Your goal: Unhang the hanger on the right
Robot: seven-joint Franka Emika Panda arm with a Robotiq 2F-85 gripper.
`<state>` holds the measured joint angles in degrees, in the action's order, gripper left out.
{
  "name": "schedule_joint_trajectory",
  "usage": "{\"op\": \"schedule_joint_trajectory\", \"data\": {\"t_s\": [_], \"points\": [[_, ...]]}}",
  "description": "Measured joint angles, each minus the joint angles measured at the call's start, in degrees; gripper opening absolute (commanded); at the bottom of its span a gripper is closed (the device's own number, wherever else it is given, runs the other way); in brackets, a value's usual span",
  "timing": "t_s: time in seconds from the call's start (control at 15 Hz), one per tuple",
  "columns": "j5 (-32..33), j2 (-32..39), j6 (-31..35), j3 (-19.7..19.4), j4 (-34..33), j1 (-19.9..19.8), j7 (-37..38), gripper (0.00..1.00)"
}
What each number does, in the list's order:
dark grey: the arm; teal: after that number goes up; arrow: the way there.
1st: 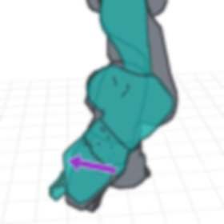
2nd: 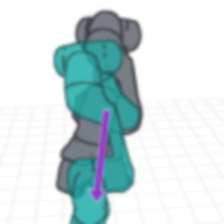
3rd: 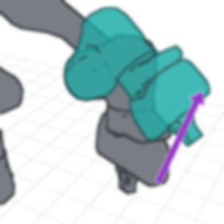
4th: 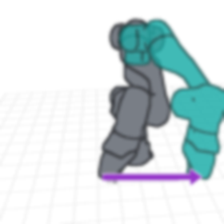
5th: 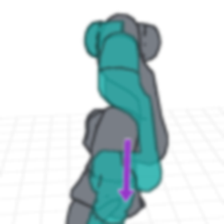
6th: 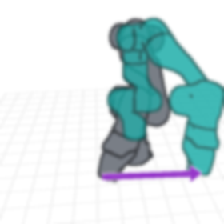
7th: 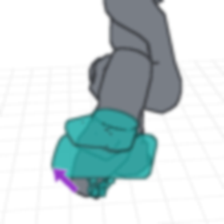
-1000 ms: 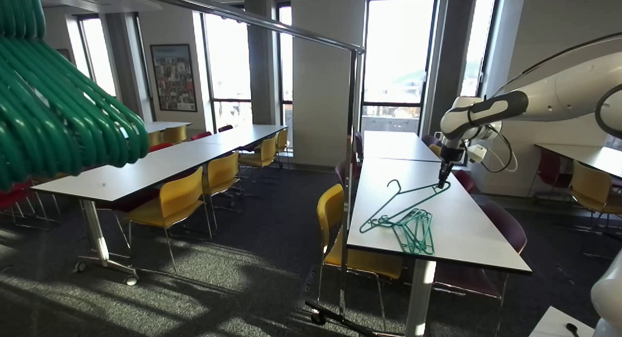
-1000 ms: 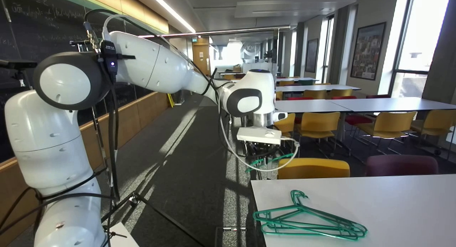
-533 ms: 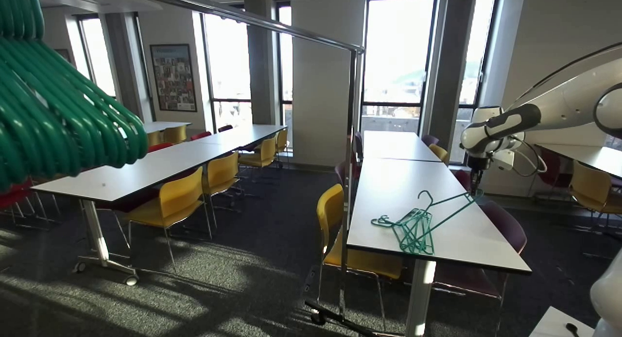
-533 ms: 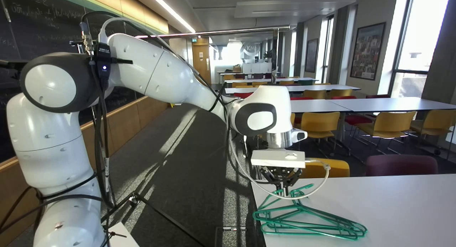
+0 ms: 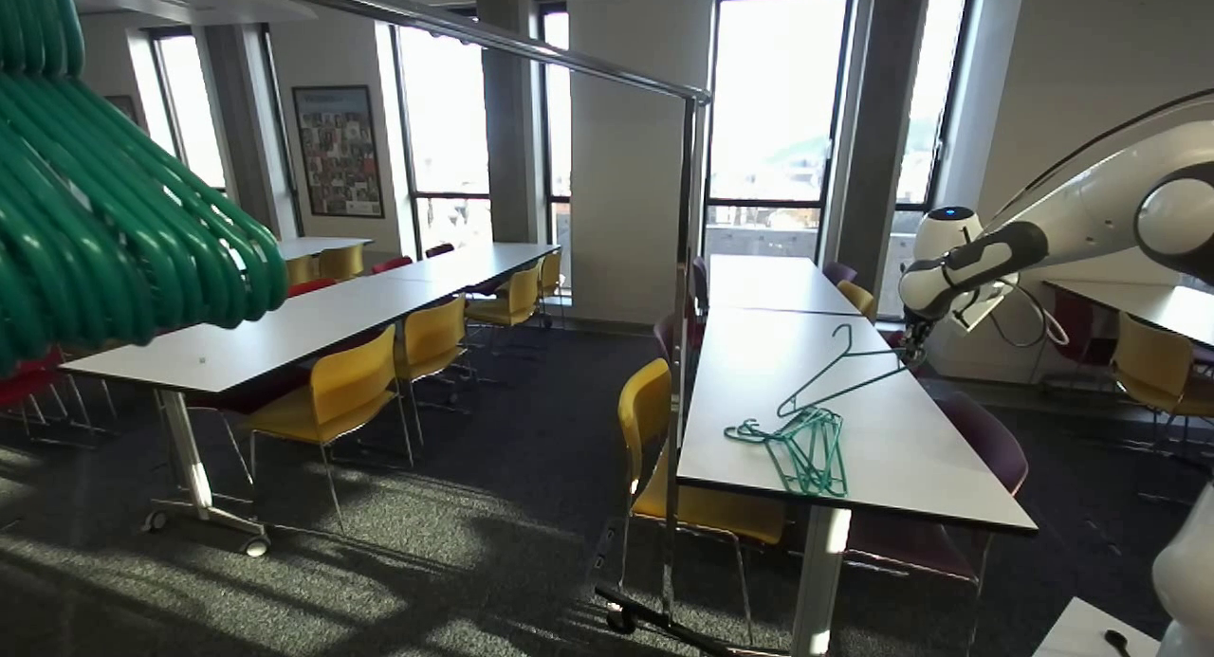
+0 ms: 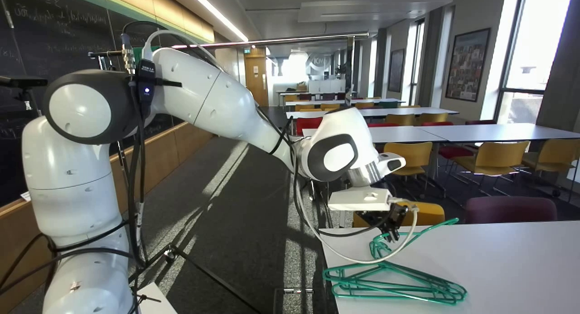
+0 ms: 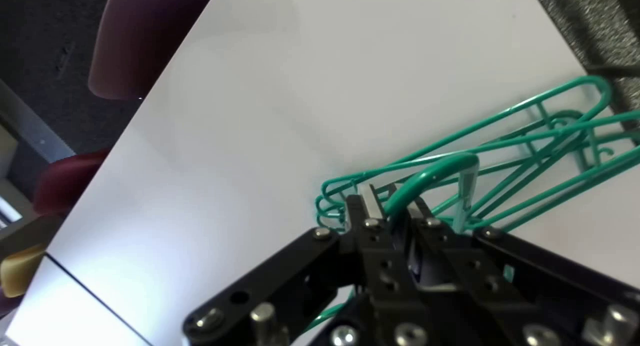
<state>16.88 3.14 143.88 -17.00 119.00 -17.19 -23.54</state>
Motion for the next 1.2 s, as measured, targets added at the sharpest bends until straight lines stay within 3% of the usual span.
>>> {"op": "schedule_joint_trajectory", "data": {"t_s": [0.33, 0.53, 0.93, 1.2], "points": [[10.6, 2.5, 3.8, 0.3, -4.2, 2.4, 22.8, 0.03], [8.3, 4.8, 2.4, 1.3, -7.2, 4.2, 33.2, 0.03], [-12.2, 8.8, 6.7, 6.4, -9.1, 5.5, 34.7, 0.03], [-13.3, 10.6, 12.7, 6.5, -8.9, 5.7, 33.8, 0.03]]}}
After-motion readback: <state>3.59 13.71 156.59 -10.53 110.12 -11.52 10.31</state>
